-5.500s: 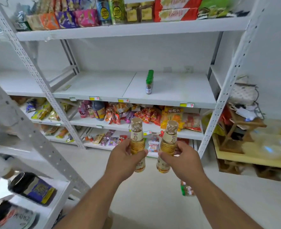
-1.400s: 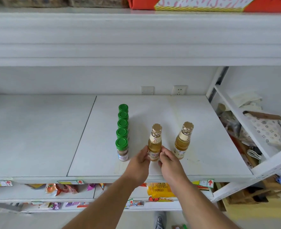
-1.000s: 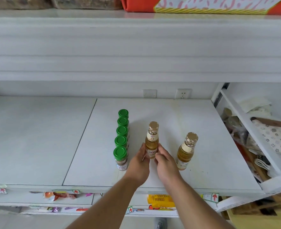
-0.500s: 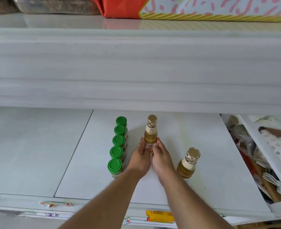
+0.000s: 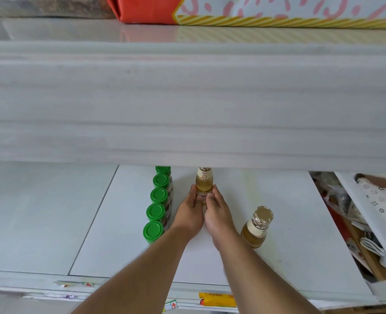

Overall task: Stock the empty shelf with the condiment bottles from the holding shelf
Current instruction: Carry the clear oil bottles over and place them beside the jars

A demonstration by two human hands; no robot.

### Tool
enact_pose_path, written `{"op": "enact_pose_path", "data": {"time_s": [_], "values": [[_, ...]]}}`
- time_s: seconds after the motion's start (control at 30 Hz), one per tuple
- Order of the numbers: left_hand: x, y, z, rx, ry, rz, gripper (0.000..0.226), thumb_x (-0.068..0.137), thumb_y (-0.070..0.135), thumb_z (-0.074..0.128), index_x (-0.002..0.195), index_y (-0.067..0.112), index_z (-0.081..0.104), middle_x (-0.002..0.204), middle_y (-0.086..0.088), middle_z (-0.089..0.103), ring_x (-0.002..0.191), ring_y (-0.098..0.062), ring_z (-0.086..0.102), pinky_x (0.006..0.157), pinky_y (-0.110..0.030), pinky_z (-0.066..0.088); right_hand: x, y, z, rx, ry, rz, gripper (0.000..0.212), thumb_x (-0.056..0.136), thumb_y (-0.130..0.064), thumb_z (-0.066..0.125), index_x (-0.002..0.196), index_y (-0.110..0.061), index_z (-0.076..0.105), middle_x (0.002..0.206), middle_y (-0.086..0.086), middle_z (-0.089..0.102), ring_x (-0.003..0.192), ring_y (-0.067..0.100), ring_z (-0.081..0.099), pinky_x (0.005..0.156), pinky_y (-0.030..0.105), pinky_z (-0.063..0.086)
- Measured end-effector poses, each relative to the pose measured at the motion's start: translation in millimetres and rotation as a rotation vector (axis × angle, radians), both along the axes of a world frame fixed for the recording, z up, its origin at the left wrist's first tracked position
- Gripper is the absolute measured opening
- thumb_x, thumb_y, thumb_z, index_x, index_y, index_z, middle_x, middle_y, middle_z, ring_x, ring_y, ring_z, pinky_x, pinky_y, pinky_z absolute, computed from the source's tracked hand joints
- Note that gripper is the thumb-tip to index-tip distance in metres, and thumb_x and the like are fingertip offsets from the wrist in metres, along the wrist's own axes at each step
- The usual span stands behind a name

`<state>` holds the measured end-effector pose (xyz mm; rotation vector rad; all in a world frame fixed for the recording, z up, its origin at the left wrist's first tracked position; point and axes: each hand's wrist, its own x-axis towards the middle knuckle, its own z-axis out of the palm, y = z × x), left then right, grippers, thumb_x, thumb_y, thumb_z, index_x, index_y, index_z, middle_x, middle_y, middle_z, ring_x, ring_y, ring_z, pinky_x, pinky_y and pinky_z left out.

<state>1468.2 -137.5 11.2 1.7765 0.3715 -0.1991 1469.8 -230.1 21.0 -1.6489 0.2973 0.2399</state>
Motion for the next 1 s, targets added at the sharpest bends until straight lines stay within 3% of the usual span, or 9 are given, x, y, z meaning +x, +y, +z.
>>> {"op": "enact_pose_path", "data": {"time_s": [0.33, 0.53, 0.77, 0.9, 0.93, 1.0], "values": [[1, -2, 1, 0.015, -0.002, 0.006, 0.056, 0.107, 0.031, 0.043, 0.161, 0.036, 0.027, 0.145, 0.008, 0.057, 0.128, -0.01, 0.054, 0.103, -0.021, 0.038, 3, 0, 1, -0.013, 0.011, 0.004, 0.049, 0.111, -0.034, 0.034, 0.16, -0.035, 0.031, 0.162, -0.003, 0.04, 0.146, 0.017, 0.04, 0.11, 0.026, 0.032], [2, -5, 7, -0.007, -0.001, 0.034, 0.057, 0.108, 0.027, 0.044, 0.161, 0.035, 0.025, 0.128, 0.012, 0.059, 0.115, -0.008, 0.057, 0.092, -0.017, 0.038, 5, 2, 0, -0.018, 0.016, 0.002, 0.049, 0.111, -0.038, 0.033, 0.159, -0.038, 0.03, 0.163, -0.004, 0.038, 0.148, 0.019, 0.038, 0.119, 0.034, 0.032], [-10, -9, 17, -0.014, -0.002, 0.023, 0.054, 0.11, 0.025, 0.041, 0.161, 0.032, 0.023, 0.141, 0.008, 0.059, 0.117, -0.009, 0.057, 0.087, -0.012, 0.039, -8, 2, 10, 0.023, 0.042, -0.015, 0.051, 0.111, -0.04, 0.033, 0.161, -0.037, 0.023, 0.166, -0.004, 0.032, 0.151, 0.019, 0.033, 0.115, 0.031, 0.029], [-47, -13, 14, -0.009, 0.038, -0.007, 0.051, 0.109, 0.022, 0.042, 0.153, 0.041, 0.026, 0.127, 0.015, 0.061, 0.105, 0.007, 0.059, 0.074, 0.002, 0.039, -55, -5, 15, 0.046, 0.07, -0.023, 0.051, 0.11, -0.04, 0.037, 0.16, -0.039, 0.027, 0.163, -0.01, 0.035, 0.148, 0.015, 0.036, 0.107, 0.023, 0.029], [-58, -14, 14, -0.002, 0.047, -0.026, 0.052, 0.109, 0.021, 0.043, 0.157, 0.036, 0.026, 0.127, 0.015, 0.059, 0.107, 0.009, 0.056, 0.079, 0.002, 0.037, -71, -10, 16, 0.1, 0.077, -0.025, 0.05, 0.11, -0.037, 0.039, 0.159, -0.037, 0.03, 0.159, -0.014, 0.037, 0.145, 0.011, 0.038, 0.105, 0.02, 0.031], [-80, -17, 12, 0.012, 0.039, -0.08, 0.054, 0.109, 0.02, 0.044, 0.16, 0.028, 0.029, 0.147, 0.011, 0.05, 0.13, 0.003, 0.045, 0.097, -0.005, 0.028, -104, -24, 10, 0.143, 0.081, -0.021, 0.045, 0.11, -0.032, 0.043, 0.155, -0.034, 0.04, 0.152, -0.019, 0.042, 0.139, 0.004, 0.043, 0.109, 0.02, 0.035]]}}
